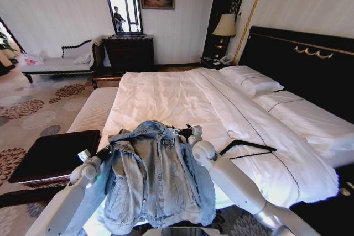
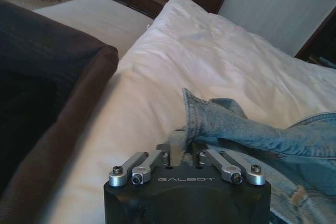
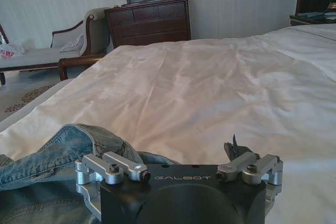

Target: Pick up the clothes from the bed and hang them on the clothes hanger.

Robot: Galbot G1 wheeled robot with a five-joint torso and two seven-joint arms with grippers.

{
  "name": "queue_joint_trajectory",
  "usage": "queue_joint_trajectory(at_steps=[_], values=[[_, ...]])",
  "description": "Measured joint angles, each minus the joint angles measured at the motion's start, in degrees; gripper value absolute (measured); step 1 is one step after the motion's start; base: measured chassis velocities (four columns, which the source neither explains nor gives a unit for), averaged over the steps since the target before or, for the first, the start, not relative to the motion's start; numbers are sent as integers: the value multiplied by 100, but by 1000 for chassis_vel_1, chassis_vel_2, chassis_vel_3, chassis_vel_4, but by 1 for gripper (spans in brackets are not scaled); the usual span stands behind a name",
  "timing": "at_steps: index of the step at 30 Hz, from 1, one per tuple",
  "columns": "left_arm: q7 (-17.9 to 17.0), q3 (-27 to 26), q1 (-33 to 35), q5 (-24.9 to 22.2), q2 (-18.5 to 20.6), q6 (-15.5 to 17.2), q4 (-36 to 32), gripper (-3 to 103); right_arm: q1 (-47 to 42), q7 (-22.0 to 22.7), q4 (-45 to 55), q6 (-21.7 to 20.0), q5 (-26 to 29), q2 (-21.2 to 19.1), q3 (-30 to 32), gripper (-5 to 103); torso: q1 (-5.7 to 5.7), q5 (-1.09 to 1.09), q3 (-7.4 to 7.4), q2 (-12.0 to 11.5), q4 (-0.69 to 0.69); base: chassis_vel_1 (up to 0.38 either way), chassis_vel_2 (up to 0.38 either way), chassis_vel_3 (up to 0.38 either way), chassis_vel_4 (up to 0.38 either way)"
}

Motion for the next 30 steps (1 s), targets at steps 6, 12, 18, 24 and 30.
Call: queue_joint_trajectory(at_steps=[6,12,18,24,30], values=[[18,-263,350,532,-2,-169,-328,43,-80,-34,48,7,-48,-32,23,100,0,0,0,0,2,0,0,0,0],[-11,-811,968,1003,-102,-349,-1013,65,-254,-64,216,29,-72,-81,143,100,0,1,0,0,2,0,0,0,0],[108,-1660,1784,1385,-398,-527,-1851,87,-695,-80,498,40,-103,-197,475,100,0,1,-1,0,0,0,0,0,0],[423,-2154,3181,2183,-918,-1176,-2651,100,-1342,-268,833,100,-393,-363,1030,100,-1,-2,-1,1,4,0,0,0,0],[605,-2370,4390,2448,-1351,-1611,-3349,100,-2276,-630,1219,247,-945,-376,1679,100,-1,3,-1,1,3,0,0,0,0]])
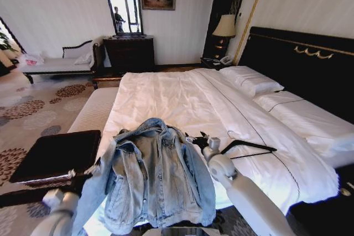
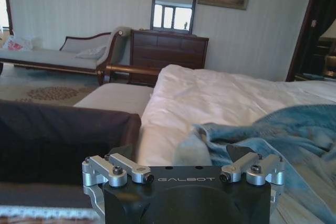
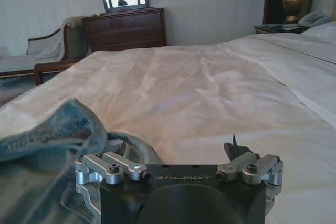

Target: Pick up the clothes from the bed and hang them on the clothes hanger.

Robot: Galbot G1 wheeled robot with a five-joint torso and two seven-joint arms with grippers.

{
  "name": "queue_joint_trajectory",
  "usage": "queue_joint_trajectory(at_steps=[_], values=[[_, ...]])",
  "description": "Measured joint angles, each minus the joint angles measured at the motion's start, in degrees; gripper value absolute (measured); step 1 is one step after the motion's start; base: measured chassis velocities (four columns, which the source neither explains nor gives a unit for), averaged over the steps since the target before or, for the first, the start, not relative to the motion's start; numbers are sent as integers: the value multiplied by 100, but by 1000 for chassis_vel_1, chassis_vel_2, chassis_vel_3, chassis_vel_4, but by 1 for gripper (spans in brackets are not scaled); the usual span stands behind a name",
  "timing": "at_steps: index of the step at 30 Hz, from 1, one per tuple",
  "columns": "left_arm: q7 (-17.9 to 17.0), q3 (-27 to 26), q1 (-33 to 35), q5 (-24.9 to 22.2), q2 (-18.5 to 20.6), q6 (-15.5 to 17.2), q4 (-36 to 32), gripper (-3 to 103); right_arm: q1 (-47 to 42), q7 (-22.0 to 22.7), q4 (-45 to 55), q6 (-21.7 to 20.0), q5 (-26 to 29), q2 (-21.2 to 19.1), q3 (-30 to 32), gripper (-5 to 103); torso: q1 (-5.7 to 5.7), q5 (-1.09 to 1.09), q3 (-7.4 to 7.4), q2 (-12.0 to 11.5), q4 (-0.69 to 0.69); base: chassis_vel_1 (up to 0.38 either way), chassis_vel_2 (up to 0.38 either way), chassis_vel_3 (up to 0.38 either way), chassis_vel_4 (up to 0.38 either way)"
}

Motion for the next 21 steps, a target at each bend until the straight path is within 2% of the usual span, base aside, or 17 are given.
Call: queue_joint_trajectory(at_steps=[3,4,7,9,12,21], values=[[16,55,74,71,-69,-39,-40,100,-280,-107,68,74,-222,55,217,100,0,0,0,0,1,0,0,0,0],[20,214,47,192,-102,-49,-50,100,-814,-266,207,191,-520,155,606,100,0,-2,1,0,-3,0,0,0,0],[20,362,-16,291,-117,-41,-81,100,-1213,-398,362,279,-745,259,954,100,0,-4,0,0,-8,0,0,0,0],[28,475,-21,460,-191,-32,-163,100,-1483,-534,468,384,-1021,369,1245,100,0,-4,0,0,-3,0,0,0,0],[35,514,-21,556,-253,-32,-216,100,-1583,-572,536,416,-1093,438,1335,100,0,-2,0,0,2,0,0,0,0],[37,562,11,640,-501,-45,-319,100,-1799,-584,791,381,-1094,491,1534,100,1,-3,1,-1,0,0,0,0,0]])
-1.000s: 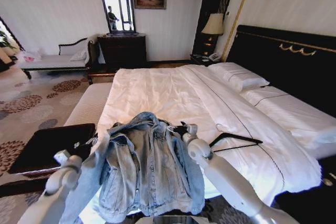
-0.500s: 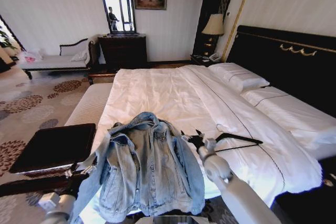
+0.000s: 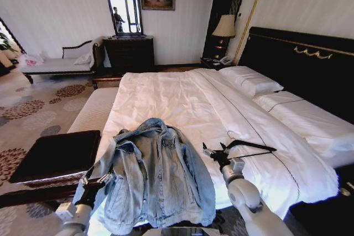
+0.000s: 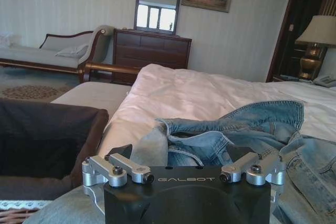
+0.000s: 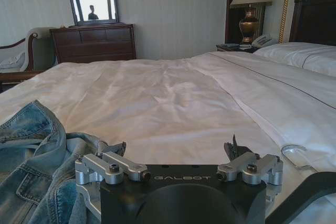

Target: Pick up the clothes from the bed and hang them on the clothes hanger.

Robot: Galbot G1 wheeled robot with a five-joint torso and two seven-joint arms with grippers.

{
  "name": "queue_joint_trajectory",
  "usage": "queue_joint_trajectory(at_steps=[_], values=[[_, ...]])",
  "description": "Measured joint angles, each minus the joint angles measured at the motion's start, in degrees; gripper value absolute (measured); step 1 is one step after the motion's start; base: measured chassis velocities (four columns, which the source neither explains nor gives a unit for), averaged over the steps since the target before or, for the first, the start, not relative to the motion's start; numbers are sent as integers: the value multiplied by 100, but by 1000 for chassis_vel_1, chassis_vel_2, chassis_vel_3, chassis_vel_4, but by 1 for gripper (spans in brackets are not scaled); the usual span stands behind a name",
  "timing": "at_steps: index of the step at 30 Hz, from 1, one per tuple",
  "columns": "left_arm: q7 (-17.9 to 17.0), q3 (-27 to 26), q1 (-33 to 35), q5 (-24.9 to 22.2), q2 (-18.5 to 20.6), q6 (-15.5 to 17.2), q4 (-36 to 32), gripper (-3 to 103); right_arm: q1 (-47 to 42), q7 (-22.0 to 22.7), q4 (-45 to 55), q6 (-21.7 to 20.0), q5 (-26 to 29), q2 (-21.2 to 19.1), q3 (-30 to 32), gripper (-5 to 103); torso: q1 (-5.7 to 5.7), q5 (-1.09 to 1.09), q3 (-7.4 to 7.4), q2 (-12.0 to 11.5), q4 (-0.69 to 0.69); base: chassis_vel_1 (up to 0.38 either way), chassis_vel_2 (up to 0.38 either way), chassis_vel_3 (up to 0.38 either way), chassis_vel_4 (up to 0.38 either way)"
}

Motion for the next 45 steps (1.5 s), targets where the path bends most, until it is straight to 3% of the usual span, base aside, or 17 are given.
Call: queue_joint_trajectory(at_steps=[14,36,41,43,45], values=[[-76,-190,258,-24,118,-390,66,100,-256,-23,168,13,-39,87,226,100,0,-1,0,0,-1,-57,-56,56,50],[-15,-179,136,390,84,-576,61,100,-306,-98,118,1,45,-162,361,100,1,-2,0,0,0,-119,-118,118,125],[-13,-180,134,389,83,-569,68,100,-297,-172,66,-188,35,-402,421,100,0,1,0,0,0,-136,-125,129,126],[-10,-197,133,374,79,-569,72,100,-300,-360,-80,-499,35,-982,519,100,0,3,1,0,-2,-81,-63,64,70],[-9,-200,133,368,75,-568,73,100,-248,-453,-166,-626,28,-1204,548,100,1,4,1,-1,-4,-76,-51,44,28]])
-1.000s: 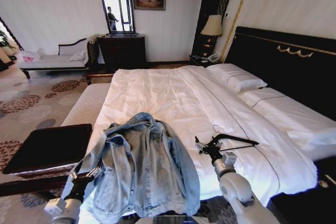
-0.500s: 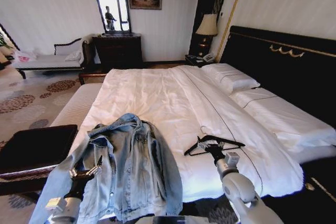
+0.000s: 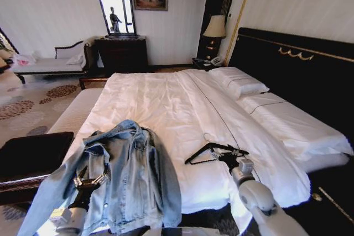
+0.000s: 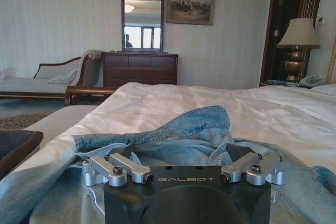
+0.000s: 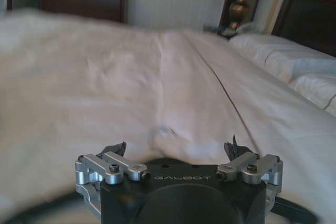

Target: Pick up the clothes from the bed and hang them on the clothes hanger.

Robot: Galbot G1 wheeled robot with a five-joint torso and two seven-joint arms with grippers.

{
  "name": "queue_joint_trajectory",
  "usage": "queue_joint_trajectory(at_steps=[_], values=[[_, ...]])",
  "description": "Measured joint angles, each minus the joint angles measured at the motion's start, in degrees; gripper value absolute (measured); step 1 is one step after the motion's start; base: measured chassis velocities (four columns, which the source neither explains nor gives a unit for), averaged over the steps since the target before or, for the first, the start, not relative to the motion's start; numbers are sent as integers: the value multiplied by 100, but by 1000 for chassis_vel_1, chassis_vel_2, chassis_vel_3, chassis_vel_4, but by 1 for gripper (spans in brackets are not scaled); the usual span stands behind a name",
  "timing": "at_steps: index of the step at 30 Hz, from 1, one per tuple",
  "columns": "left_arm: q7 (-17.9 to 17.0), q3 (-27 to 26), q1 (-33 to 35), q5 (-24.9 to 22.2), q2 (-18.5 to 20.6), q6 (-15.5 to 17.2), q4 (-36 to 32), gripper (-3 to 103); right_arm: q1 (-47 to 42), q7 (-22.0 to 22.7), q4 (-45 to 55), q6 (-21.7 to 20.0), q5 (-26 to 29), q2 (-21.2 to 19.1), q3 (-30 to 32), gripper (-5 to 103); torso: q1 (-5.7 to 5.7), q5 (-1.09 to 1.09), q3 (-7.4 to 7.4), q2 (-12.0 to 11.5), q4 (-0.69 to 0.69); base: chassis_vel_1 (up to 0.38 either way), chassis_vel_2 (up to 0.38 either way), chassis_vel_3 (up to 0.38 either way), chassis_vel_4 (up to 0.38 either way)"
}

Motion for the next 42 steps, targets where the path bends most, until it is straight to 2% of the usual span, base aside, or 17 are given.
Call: queue_joint_trajectory(at_steps=[3,4,8,9,11,14,15,16,18,19,20,24,25,28,36,38,42], values=[[-2,-11,0,-11,-30,-1,12,100,449,-377,-255,-474,138,-839,-48,100,0,-5,0,0,2,-24,0,9,2],[-2,-11,0,-11,-30,-1,12,100,449,-377,-255,-474,138,-839,-48,100,0,-5,0,0,2,0,0,0,0],[-1,-21,-4,-21,-88,-12,25,100,1624,-1277,-613,-1082,549,-2237,-738,100,0,-6,0,0,9,0,0,0,0],[-1,-21,-4,-21,-88,-12,25,100,1624,-1277,-613,-1082,549,-2237,-738,100,0,-6,0,0,9,0,0,0,0],[-1,-35,-4,-32,-135,-24,32,100,2483,-1979,-796,-1388,551,-2875,-1492,100,0,-4,0,1,3,0,0,0,0],[-1,-56,6,-51,-229,-54,41,100,4033,-2730,-1141,-1672,526,-3255,-3111,100,0,-2,0,0,0,0,0,0,0],[-1,-56,6,-51,-229,-54,41,100,4033,-2730,-1141,-1672,526,-3255,-3111,100,0,-2,0,0,0,0,0,0,0],[-1,-65,17,-53,-256,-66,40,100,4767,-2984,-1275,-1763,553,-3265,-3853,100,0,2,0,0,0,0,0,0,0],[-2,-75,37,-54,-314,-82,41,100,5998,-3347,-1491,-1899,618,-3118,-5002,100,0,-8,0,0,4,0,0,0,0],[-2,-75,37,-54,-314,-82,41,100,5998,-3347,-1491,-1899,618,-3118,-5002,100,0,-8,0,0,4,0,0,0,0],[1,-74,41,-54,-335,-85,41,100,6409,-3452,-1571,-1926,631,-3037,-5412,100,0,-7,0,0,3,0,0,0,0],[-3,-151,68,-67,-413,-88,35,100,8448,-3735,-2327,-1938,556,-2173,-7526,100,0,-5,1,0,9,0,0,0,0],[-3,-151,68,-67,-413,-88,35,100,8448,-3735,-2327,-1938,556,-2173,-7526,100,0,-5,1,0,9,0,0,0,0],[-4,-264,123,-150,-433,-121,-26,100,9183,-3986,-2667,-1918,387,-1934,-8442,100,2,-7,1,0,6,0,0,0,0],[-6,-317,132,-218,-538,-197,8,100,9579,-4332,-3133,-1841,128,-2004,-9164,100,-2,-4,-1,1,0,0,0,0,0],[-7,-305,120,-217,-567,-196,11,100,9529,-4337,-3239,-1808,89,-1981,-9177,103,-2,-5,-1,1,1,0,0,0,0],[-10,-284,110,-212,-636,-190,24,100,9214,-4358,-3487,-1721,-63,-1886,-9099,97,0,-3,0,0,5,0,0,0,0]])
